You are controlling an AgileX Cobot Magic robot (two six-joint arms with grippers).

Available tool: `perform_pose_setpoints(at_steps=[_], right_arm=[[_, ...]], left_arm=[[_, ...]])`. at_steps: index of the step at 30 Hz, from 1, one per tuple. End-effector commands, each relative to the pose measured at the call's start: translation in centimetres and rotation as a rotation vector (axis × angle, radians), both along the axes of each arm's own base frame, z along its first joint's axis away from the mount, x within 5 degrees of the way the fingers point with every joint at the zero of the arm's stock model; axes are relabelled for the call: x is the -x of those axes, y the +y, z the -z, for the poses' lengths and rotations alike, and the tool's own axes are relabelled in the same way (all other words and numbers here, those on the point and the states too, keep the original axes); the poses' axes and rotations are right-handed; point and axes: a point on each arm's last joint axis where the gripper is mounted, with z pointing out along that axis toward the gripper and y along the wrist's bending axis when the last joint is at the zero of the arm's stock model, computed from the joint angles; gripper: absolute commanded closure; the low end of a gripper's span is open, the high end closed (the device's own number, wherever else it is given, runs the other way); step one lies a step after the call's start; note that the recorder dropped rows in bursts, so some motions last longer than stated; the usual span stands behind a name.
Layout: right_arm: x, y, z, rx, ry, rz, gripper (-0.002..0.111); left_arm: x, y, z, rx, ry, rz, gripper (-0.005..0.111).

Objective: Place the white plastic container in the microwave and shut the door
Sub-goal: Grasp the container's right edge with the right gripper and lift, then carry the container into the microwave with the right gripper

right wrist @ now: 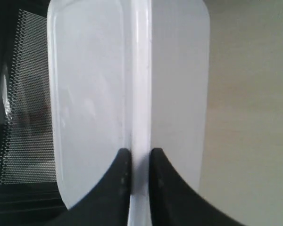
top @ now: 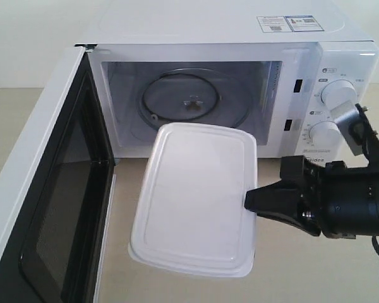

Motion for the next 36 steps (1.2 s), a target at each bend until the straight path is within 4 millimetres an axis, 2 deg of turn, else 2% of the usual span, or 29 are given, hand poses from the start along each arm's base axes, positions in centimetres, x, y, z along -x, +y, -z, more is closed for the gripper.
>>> perform_pose_setpoints(at_steps=[1, 6, 12, 18, 23, 29, 32, 36], right_arm=[[0.6, 0.0, -1.2, -0.045, -0.053, 0.006, 0.108], [1.3, 0.0, -1.2, -0.022, -0.07, 0.009, 0.108], [2.5, 1.4, -1.3, 0.042, -0.085, -0.015, 0.108], [3.4, 2.5, -0.7, 0.168, -0.085, 0.041, 0.108], [3.9, 3.0, -0.3, 0.201, -0.016, 0.15, 0.108], [4.2, 3.4, -1.2, 0.166, 0.003, 0.298, 0.108], [4.3, 3.9, -2.3, 0.099, -0.081, 0.34, 0.108], [4.7, 5.0, -2.3, -0.092, -0.086, 0.398, 0.108]], left_arm=[[0.0, 0.0, 0.1, 0.005, -0.003, -0.002, 0.102], [0.0, 0.0, 0.1, 0.005, -0.003, -0.002, 0.102], [0.0, 0.0, 0.1, 0.005, -0.003, -0.002, 0.102], [0.0, 0.0, 0.1, 0.005, -0.003, -0.002, 0.102], [0.0, 0.0, 0.1, 0.005, -0.003, -0.002, 0.102], [0.0, 0.0, 0.1, 0.005, -0.003, -0.002, 0.102], [0.0, 0.0, 0.1, 0.005, -0.003, -0.002, 0.102], [0.0, 0.0, 0.1, 0.005, -0.003, -0.002, 0.102]])
